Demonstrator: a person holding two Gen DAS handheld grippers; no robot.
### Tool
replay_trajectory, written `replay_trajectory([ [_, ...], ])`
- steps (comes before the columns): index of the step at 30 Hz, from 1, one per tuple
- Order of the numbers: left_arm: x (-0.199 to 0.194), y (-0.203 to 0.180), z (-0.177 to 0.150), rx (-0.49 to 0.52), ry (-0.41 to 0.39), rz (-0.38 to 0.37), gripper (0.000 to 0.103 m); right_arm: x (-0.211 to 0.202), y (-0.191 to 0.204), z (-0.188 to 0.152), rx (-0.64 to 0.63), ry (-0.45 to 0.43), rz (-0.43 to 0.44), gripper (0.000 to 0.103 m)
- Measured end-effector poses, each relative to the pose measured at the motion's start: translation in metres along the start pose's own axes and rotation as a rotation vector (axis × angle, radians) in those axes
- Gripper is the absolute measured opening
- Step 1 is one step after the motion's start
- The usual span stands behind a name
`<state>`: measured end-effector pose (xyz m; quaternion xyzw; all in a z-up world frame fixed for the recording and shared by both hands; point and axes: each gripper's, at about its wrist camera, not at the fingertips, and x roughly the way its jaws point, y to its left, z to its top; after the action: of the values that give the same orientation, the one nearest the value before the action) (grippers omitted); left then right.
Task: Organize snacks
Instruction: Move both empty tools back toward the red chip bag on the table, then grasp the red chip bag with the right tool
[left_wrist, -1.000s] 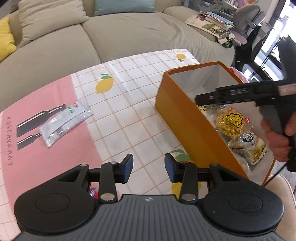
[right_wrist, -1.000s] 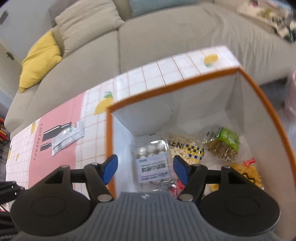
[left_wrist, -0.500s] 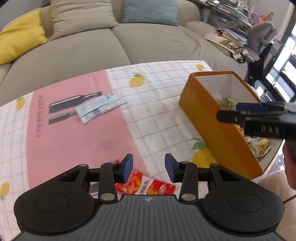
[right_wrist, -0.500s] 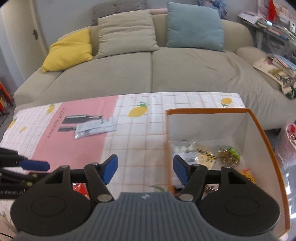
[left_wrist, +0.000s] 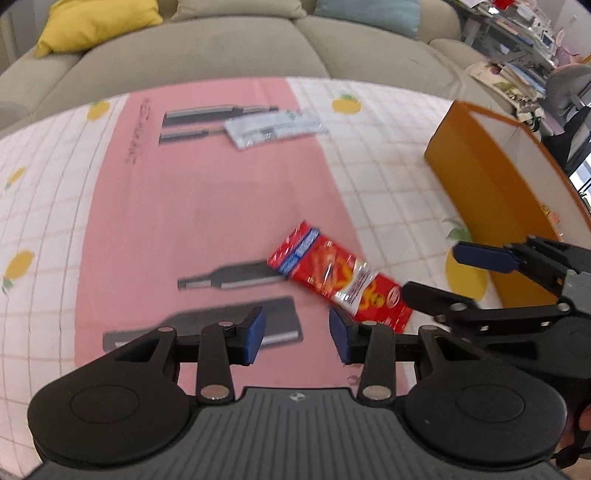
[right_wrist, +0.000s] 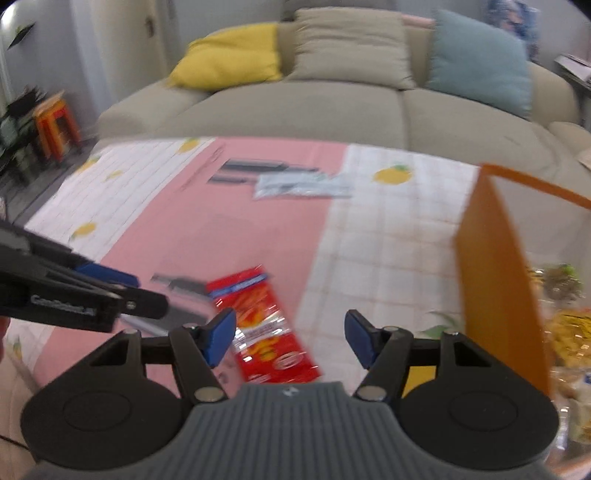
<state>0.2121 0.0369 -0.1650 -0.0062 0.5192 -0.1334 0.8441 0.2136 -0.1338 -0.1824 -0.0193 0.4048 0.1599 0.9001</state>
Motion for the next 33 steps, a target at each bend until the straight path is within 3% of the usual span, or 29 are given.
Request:
replay_trajectory([
  [11,0.025,0.024,-0.003,-0.065,-0.032,0.03,0.048,0.053,0.022,-0.008,-0.115,0.049,-0.003,0.067],
  [14,0.032,0.028,-0.001,-0.079,-0.03,0.02,0.048,0.064,0.024,-0.01,-0.118,0.073,0.02,0.073],
  [16,0.036,0.028,-0.001,-0.081,-0.027,0.025,0.048,0.07,0.028,-0.011,-0.133,0.088,0.019,0.083],
  [26,0.052,0.036,0.004,-0.06,0.003,0.017,0.052,0.097,0.021,-0.01,-0.113,0.135,0.02,0.084],
  [29,0.056,0.04,0.009,-0.051,0.006,0.026,0.053,0.097,0.022,-0.008,-0.126,0.127,0.009,0.074],
  [31,0.06,0.042,0.014,-0.045,0.007,0.034,0.054,0.097,0.023,-0.005,-0.122,0.114,0.0,0.057],
  [33,0.063,0.044,0.018,-0.039,0.005,0.036,0.054,0.098,0.021,-0.001,-0.1,0.107,-0.022,0.051],
])
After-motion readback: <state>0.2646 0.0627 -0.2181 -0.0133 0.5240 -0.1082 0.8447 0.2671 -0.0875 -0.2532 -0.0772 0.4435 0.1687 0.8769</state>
